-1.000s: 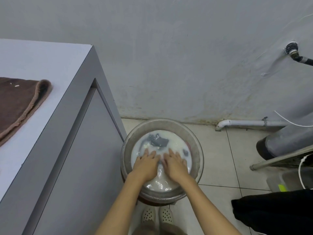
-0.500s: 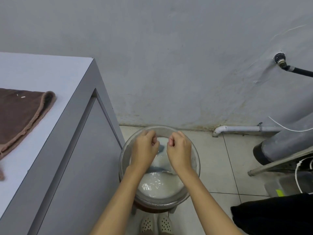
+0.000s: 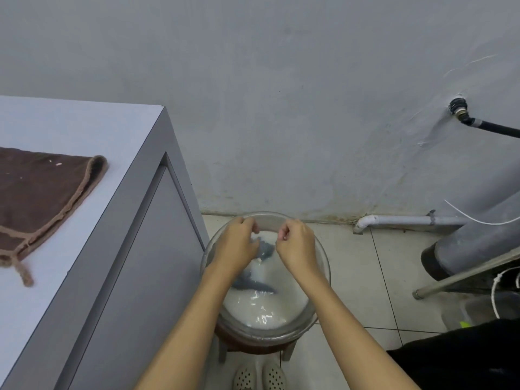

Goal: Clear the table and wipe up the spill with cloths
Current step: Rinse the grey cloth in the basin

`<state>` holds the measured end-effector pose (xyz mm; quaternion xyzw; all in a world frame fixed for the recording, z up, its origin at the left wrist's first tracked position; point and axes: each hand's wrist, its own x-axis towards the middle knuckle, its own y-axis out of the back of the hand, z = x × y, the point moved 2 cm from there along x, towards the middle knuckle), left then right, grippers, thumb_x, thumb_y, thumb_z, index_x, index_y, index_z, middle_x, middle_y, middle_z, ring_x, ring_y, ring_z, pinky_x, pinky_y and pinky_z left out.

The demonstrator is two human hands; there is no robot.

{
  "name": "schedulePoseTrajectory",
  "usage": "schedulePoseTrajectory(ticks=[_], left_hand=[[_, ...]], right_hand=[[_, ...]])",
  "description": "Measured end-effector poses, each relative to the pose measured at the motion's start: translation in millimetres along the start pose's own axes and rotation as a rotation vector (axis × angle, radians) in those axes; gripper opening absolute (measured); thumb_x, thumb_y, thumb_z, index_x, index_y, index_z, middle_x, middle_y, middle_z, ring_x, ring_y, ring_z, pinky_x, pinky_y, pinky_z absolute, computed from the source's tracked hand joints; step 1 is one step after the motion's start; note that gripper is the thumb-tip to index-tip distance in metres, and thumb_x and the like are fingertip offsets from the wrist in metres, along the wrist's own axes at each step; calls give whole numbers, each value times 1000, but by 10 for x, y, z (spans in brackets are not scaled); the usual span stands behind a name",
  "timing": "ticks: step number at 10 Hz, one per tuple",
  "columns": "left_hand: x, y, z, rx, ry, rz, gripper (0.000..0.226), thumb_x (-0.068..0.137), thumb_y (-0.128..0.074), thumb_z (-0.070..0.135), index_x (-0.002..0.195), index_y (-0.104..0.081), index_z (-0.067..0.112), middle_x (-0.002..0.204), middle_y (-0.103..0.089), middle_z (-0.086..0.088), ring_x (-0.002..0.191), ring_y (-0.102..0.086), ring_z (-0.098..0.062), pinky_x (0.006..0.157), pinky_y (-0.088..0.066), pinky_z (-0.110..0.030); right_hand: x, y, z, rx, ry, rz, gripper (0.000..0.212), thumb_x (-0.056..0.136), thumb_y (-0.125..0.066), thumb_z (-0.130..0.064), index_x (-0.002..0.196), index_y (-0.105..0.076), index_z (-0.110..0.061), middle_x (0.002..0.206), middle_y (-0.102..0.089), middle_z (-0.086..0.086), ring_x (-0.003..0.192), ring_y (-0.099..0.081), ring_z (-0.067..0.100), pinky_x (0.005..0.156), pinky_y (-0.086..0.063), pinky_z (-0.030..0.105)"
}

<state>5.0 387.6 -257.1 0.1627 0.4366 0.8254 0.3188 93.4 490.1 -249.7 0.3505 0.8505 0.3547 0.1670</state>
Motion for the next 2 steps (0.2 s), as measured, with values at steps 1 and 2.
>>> schedulePoseTrajectory(ticks=[1,2], left_hand=[[-43,-116,-26,24,5,-27,17,77,-48,0,69,-50,15,70,-52,0,71,-53,-23,59,-38,-32],[-68,-191,-85,47,-44,-124,23,74,-50,-5,78,-57,16,87,-59,0,87,-54,-21,69,-42,-30]], right_hand=[[-62,-103,72,-50,-55,-191,34,75,-47,11,62,-56,-20,69,-57,-8,65,-53,10,68,-51,26],[-129,-151,57,-198,19,-415,51,83,-53,4,125,-58,-23,140,-48,-3,124,-49,20,102,-40,30]])
